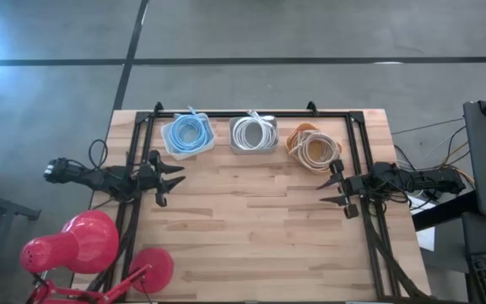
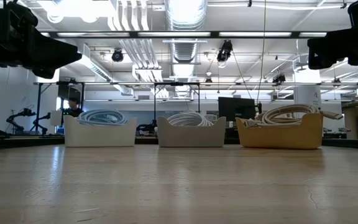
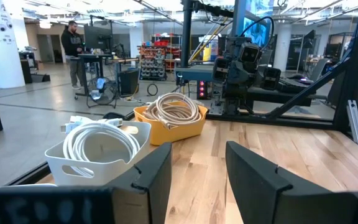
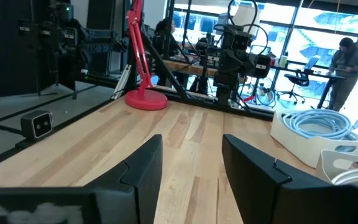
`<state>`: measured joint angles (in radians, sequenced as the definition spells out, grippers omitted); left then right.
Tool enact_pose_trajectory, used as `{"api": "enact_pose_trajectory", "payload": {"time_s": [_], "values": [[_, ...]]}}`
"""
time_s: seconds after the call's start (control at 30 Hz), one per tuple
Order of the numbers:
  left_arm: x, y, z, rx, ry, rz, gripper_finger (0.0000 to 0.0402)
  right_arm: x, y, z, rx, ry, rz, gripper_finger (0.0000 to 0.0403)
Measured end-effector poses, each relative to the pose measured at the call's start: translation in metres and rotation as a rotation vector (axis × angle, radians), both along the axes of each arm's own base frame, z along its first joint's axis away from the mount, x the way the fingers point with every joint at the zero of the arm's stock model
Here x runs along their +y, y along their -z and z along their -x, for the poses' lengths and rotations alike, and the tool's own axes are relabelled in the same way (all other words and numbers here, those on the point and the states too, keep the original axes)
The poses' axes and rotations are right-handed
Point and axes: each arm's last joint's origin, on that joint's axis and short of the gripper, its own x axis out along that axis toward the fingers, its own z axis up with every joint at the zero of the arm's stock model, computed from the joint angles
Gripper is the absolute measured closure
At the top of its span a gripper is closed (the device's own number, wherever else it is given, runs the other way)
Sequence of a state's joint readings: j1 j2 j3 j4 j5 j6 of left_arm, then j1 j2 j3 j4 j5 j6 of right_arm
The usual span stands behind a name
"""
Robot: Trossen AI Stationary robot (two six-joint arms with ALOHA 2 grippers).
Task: Pick & Place USB Port
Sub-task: Return to Home Position
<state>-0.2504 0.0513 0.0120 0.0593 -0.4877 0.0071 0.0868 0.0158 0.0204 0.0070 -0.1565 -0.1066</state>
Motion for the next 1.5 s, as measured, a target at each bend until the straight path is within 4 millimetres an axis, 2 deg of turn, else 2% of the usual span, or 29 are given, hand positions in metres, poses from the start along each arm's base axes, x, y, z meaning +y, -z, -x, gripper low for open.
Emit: {"api": "enact_pose_trajectory", "payload": {"time_s": [0.53,1.0,1.5], "values": [[0.0000,0.0000,0.0000,0.000,0.000,0.000,0.0245,0.0000,0.0000,0.0000,0.000,0.000,0.000,0.0257],[0.0000,-0.0001,0.0000,0.000,0.000,0.000,0.0245,0.0000,0.0000,0.0000,0.000,0.000,-0.001,0.0246],[0.0000,-0.0001,0.0000,0.000,0.000,0.000,0.0245,0.0000,0.0000,0.0000,0.000,0.000,0.000,0.0264]]}}
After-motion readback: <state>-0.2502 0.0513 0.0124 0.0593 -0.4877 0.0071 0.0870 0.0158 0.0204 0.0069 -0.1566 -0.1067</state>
